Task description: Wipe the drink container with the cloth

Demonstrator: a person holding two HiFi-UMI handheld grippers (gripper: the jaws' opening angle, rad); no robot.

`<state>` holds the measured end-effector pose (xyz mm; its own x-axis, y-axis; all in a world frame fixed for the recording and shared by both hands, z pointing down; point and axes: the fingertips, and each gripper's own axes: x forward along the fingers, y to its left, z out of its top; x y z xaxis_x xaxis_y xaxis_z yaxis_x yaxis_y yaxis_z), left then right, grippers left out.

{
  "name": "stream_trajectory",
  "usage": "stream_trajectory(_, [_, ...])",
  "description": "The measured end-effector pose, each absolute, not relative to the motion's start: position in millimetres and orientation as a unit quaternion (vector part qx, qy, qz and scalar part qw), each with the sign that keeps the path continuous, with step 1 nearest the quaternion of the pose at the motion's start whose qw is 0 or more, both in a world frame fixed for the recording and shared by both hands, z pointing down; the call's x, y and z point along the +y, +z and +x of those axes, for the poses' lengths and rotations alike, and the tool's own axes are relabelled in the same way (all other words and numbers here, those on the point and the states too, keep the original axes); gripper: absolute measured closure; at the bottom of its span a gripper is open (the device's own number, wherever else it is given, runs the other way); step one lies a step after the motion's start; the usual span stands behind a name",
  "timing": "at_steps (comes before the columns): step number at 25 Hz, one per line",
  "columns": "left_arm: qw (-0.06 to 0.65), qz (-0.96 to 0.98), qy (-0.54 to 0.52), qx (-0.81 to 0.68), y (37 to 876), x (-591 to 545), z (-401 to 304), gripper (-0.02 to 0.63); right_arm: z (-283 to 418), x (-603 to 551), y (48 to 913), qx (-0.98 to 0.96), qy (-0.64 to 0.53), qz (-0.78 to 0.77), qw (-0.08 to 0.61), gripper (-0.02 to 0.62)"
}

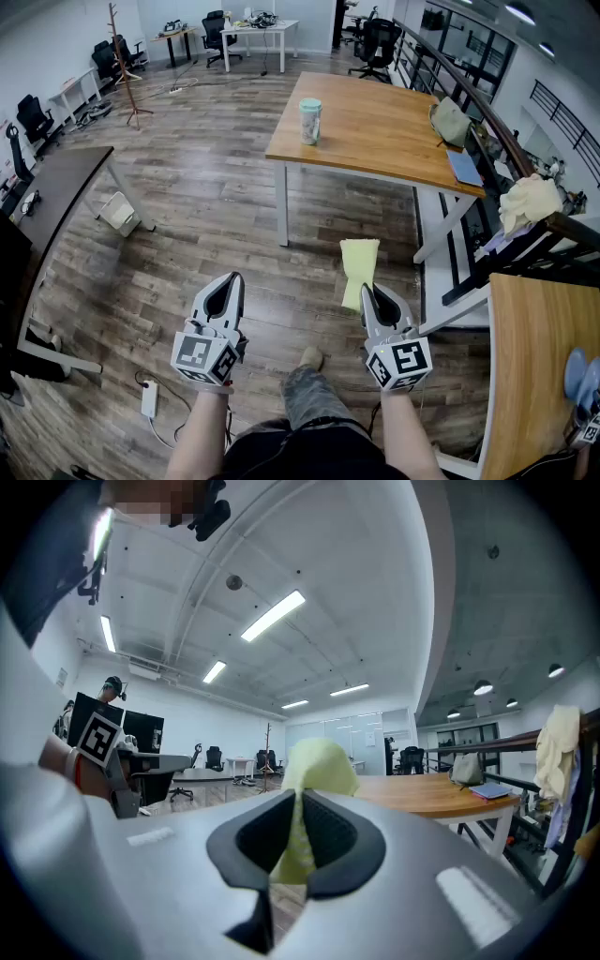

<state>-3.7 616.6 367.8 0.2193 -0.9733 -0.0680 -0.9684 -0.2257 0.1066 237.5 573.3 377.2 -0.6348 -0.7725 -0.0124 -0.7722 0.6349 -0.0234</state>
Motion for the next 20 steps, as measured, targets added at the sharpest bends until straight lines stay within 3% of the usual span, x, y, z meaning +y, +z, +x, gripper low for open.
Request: stream_trajectory(20, [0.025, 0.777, -0.056, -0.627, 366.1, 397.1, -18.2, 0.609, 211.1, 366.8, 399.9, 0.918, -0.045, -0.395, -0.014, 0.566])
